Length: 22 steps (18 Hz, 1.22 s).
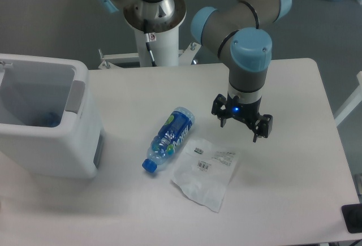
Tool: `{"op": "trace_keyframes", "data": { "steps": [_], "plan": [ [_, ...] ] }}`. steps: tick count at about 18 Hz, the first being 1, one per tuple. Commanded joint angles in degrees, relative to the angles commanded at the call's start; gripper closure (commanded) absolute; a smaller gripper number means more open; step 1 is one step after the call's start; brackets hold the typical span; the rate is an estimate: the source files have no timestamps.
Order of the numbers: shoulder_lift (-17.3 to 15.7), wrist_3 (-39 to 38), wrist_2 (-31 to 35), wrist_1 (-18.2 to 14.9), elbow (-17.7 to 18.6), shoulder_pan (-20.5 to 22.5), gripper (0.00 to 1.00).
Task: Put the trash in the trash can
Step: 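Move the gripper down toward the clear plastic bag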
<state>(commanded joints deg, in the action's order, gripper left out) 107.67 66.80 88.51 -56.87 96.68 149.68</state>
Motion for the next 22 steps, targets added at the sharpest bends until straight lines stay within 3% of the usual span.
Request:
{"op": "trace_keyframes", "data": {
  "steps": [9, 13, 22],
  "plan": [
    [0.8, -0.1, -0.6, 0.1, 0.4, -0.2, 0.00],
    [3.4, -2.1, -0.6, 2.2, 0.7, -0.4, 0.00],
    [10.4, -3.1, 0.1, 1.8, -2.5, -1.1, 0.00]
  ]
}}
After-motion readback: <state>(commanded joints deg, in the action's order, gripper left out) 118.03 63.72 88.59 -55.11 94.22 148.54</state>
